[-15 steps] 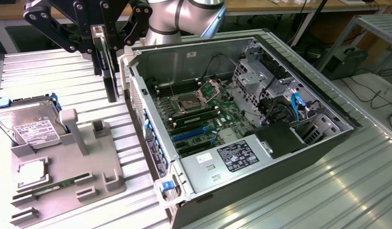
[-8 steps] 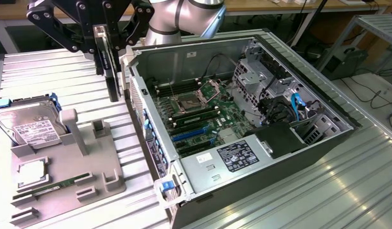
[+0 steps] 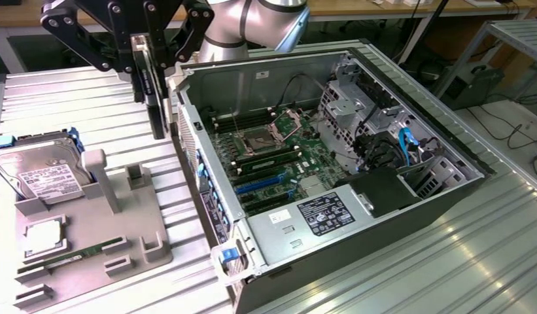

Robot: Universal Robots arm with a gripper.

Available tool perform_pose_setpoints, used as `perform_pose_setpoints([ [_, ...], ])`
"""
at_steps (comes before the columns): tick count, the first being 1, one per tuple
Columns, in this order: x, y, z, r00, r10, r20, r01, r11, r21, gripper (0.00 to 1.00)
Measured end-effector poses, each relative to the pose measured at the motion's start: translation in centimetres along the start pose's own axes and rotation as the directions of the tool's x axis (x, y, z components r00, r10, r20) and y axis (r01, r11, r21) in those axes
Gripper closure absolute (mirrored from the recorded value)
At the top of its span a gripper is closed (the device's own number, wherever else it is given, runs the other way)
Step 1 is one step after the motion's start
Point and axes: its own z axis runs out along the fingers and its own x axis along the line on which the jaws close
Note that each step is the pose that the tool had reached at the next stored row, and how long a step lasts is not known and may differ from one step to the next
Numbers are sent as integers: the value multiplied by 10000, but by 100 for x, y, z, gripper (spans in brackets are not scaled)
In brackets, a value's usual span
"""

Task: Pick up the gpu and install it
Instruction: 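Pick up the gpu and move the gpu toward the slot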

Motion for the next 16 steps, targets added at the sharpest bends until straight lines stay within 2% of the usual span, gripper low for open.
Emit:
perform_pose_setpoints([
  [16,-54,1,2,10000,0,0,0,10000,0,72],
])
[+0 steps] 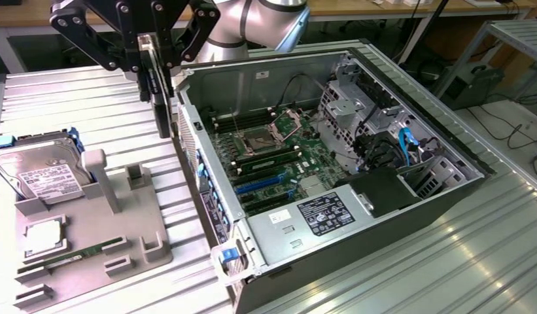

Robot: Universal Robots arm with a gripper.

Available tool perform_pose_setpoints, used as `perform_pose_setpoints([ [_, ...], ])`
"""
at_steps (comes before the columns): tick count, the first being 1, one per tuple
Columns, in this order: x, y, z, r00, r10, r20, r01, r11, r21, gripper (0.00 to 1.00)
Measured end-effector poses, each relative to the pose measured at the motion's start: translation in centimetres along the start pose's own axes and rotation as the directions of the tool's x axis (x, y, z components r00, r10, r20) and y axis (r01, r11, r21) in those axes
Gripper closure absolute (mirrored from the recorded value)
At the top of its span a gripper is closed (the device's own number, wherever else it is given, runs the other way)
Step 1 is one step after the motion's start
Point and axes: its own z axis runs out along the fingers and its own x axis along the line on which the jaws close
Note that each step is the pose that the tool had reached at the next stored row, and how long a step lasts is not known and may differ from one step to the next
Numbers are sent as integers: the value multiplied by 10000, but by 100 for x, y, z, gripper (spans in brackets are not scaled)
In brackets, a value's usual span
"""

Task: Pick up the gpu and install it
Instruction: 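Pick up the gpu and move the gpu toward the slot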

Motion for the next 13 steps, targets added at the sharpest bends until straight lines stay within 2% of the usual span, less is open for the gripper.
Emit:
perform_pose_setpoints([
  [13,-62,1,1,10000,0,0,0,10000,0,72],
])
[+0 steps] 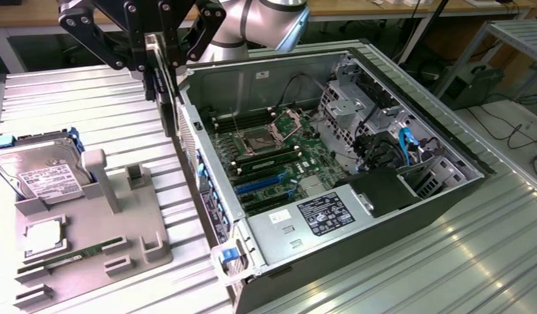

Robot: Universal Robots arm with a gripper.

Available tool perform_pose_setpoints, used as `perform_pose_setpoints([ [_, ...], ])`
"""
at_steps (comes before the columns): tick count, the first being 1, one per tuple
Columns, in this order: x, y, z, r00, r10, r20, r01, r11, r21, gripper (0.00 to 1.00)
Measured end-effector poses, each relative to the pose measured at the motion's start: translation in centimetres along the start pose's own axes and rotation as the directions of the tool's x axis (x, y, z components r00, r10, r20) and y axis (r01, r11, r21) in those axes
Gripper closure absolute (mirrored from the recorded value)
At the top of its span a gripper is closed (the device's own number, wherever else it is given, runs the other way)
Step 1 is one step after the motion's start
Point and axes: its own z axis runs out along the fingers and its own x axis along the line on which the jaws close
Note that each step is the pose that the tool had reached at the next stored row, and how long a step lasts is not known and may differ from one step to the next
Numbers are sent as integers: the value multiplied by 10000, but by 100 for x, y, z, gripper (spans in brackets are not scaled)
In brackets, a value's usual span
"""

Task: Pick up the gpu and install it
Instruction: 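Pick up the gpu and move the gpu toward the slot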

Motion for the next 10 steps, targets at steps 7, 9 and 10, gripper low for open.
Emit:
perform_pose_setpoints([
  [7,-41,1,1,10000,0,0,0,10000,0,72],
  [9,-51,1,1,10000,0,0,0,10000,0,72],
  [10,-56,1,1,10000,0,0,0,10000,1,72],
])
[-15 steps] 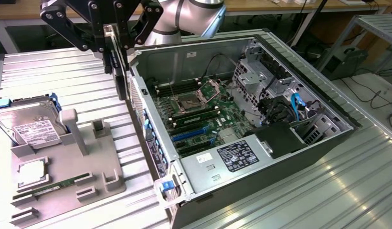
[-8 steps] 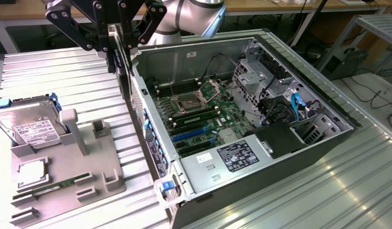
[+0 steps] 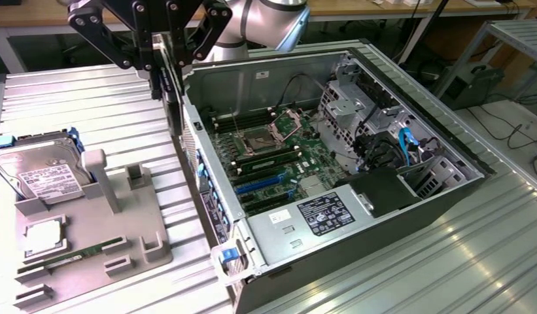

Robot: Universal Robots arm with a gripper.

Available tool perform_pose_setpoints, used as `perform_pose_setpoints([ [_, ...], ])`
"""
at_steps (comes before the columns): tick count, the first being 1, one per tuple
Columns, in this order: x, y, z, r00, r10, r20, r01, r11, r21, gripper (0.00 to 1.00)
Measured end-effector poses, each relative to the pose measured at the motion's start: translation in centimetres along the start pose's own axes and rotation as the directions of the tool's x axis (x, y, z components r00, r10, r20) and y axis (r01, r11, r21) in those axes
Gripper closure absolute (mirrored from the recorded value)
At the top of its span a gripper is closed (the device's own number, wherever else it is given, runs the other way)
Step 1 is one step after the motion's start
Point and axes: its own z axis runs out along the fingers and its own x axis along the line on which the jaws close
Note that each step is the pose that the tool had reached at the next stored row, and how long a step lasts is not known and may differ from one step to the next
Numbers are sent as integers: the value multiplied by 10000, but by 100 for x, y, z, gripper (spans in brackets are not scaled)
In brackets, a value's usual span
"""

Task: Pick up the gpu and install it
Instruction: 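Pick up the gpu and move the gpu toward the slot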

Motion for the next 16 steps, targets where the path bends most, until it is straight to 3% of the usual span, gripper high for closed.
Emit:
perform_pose_setpoints([
  [16,-63,1,2,10000,0,1,0,10000,-1,72],
])
